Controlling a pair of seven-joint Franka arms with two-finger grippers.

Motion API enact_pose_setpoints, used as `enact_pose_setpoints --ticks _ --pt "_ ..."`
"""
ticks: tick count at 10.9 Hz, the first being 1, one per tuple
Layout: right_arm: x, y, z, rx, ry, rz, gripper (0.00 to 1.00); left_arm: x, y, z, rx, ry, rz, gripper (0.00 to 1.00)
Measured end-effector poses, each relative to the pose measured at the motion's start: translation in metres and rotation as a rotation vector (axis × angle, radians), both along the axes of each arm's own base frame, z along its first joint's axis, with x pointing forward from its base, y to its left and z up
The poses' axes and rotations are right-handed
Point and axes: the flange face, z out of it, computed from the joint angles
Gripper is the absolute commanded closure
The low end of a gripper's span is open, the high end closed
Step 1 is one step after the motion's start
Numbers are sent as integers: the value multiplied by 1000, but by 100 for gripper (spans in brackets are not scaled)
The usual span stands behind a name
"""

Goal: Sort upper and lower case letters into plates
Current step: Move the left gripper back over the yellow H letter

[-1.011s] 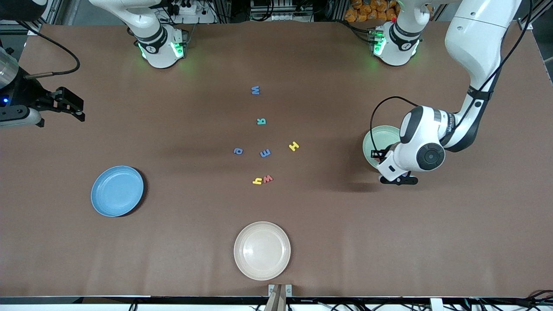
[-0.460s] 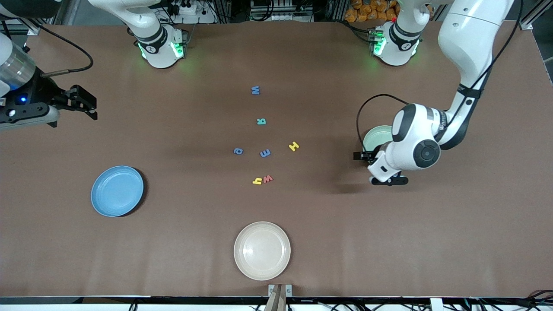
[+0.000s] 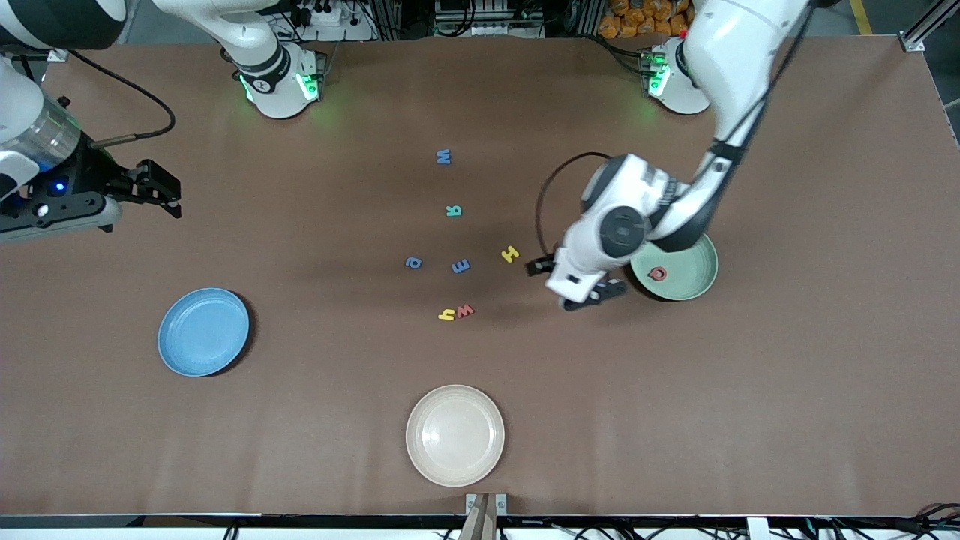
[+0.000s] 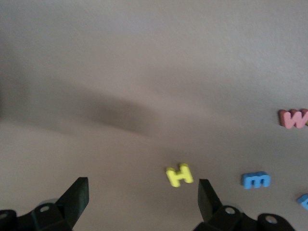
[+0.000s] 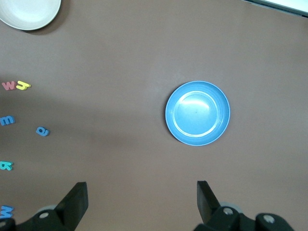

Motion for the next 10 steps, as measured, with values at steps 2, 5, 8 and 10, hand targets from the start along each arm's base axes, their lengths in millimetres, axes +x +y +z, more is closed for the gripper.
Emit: enact_pose_setpoints --ticks 2,5,8,10 --pt "4 -5 -5 -1 4 -10 0 -3 -24 -24 3 -9 145 0" --pt "6 -21 -6 -3 5 -35 0 -19 -50 -55 8 -3 246 0" --pt "7 -44 -5 -5 4 -26 0 -31 -58 -71 34 23 277 0" --pt "7 -47 -4 -6 4 -24 0 -37 -51 -89 60 43 272 0"
